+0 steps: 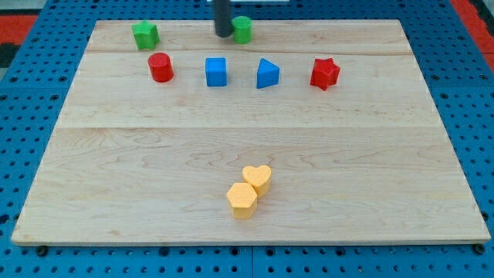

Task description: Push the green star towards the top center of the board

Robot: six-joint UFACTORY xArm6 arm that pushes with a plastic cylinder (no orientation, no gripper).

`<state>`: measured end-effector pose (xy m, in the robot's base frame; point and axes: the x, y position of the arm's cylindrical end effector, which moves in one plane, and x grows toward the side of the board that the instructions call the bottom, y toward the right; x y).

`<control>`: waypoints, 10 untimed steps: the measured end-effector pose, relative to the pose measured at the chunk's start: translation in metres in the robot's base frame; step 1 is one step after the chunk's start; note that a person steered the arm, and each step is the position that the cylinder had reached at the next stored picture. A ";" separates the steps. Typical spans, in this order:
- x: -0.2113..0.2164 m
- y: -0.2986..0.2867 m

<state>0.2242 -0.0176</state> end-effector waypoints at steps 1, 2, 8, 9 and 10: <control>-0.003 0.022; -0.016 0.003; 0.025 -0.107; 0.041 -0.135; 0.041 -0.202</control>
<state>0.2655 -0.2197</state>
